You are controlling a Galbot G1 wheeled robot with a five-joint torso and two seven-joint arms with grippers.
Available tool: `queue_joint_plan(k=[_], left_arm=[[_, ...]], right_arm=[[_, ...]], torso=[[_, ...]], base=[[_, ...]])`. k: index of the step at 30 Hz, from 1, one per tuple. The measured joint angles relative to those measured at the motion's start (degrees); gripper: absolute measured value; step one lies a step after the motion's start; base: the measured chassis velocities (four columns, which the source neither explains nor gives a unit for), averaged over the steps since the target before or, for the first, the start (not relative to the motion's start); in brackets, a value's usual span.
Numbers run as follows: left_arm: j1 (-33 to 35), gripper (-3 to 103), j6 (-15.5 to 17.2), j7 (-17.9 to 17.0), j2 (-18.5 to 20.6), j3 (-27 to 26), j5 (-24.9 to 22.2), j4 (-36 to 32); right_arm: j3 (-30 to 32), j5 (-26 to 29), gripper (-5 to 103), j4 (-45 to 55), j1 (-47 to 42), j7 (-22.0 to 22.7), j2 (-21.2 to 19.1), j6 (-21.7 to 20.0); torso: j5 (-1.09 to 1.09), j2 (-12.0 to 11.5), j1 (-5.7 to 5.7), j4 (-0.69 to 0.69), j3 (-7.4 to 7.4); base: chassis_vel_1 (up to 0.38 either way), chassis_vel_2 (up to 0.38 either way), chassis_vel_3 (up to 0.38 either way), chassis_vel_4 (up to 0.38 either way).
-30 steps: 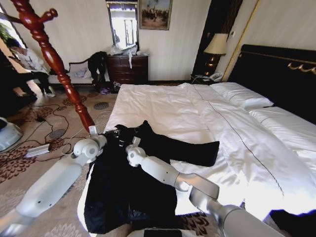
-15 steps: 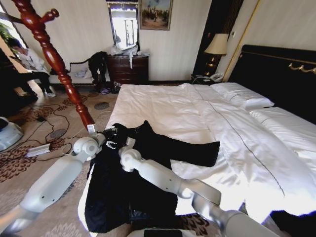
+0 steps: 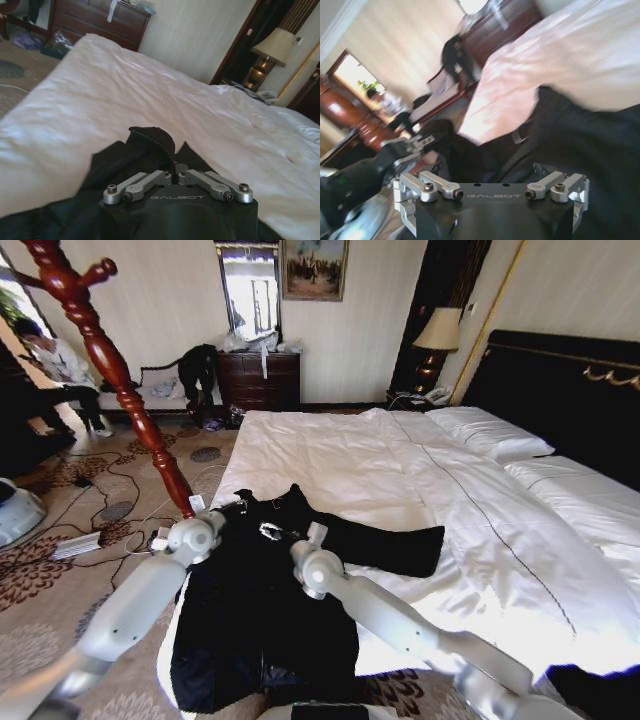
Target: Pick up the clothes from the bed and hang them on the clothes hanger.
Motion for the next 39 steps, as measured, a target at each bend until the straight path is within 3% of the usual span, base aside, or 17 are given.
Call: queue_joint_plan(k=[6,8,11,18,24,26,31,35,39], left_arm=[[-1.2,1,0.3,0.1,-3.0,0.9,-1.4,1.5],[-1.2,1,0.3,0.1,-3.0,0.9,-1.4,1.5],[-1.8,1,-0.4,-0.2,-3.5,-0.2,-5.1,1.5],[-3.0,1,-2.0,-0.3,-8.0,-2.4,-10.8,3.2],[-3.6,1,-2.3,-0.2,-11.2,-1.4,-8.7,6.7],[-5.3,1,-2.5,-0.3,-15.1,-0.8,-7.1,10.6],[-7.9,1,-2.6,-1.1,-20.3,0.8,-5.9,14.6],[-7.9,1,-2.4,-2.0,-21.5,3.7,-4.6,15.0],[-5.6,1,-2.3,-2.3,-20.2,5.5,-2.5,14.4]], right_arm=[[4.1,-0.6,100,2.5,-5.2,0.3,-5.8,-0.1],[4.1,-0.4,100,2.5,-5.3,0.3,-5.9,-0.1],[4.7,4.3,100,3.1,-7.4,0.3,-5.2,0.0],[5.9,0.0,100,3.1,-11.4,-0.1,-3.2,0.6],[8.4,-2.0,100,4.7,-14.3,-0.6,-5.8,1.1],[11.1,-2.4,100,6.1,-15.8,-1.4,-8.6,1.7],[14.8,-1.8,100,7.2,-16.3,-1.8,-10.6,2.2],[16.4,-1.2,100,7.0,-15.6,-1.5,-10.8,2.3],[16.6,-1.1,100,5.8,-14.0,-1.5,-10.5,2.4]], torso=[[0.01,0.0,0.0,-0.04,0.0],[0.01,0.0,0.0,-0.03,0.0],[0.01,0.0,0.0,0.03,0.0],[0.0,0.0,0.0,-0.01,0.0],[0.0,0.0,0.0,0.0,0.0],[0.0,0.0,0.0,-0.02,0.01],[0.01,0.0,0.0,-0.03,0.0],[0.01,0.0,0.01,-0.04,0.0],[-0.01,0.0,0.0,-0.02,0.0]], base=[[0.0,0.0,0.0,0.0],[0.0,0.0,0.0,0.0],[0.0,0.0,0.0,0.0],[0.0,0.0,0.0,0.0],[0.0,0.0,0.0,0.0],[0.0,0.0,0.0,0.0],[0.0,0.0,0.0,0.0],[0.0,0.0,0.0,0.0],[0.0,0.0,0.0,0.0]])
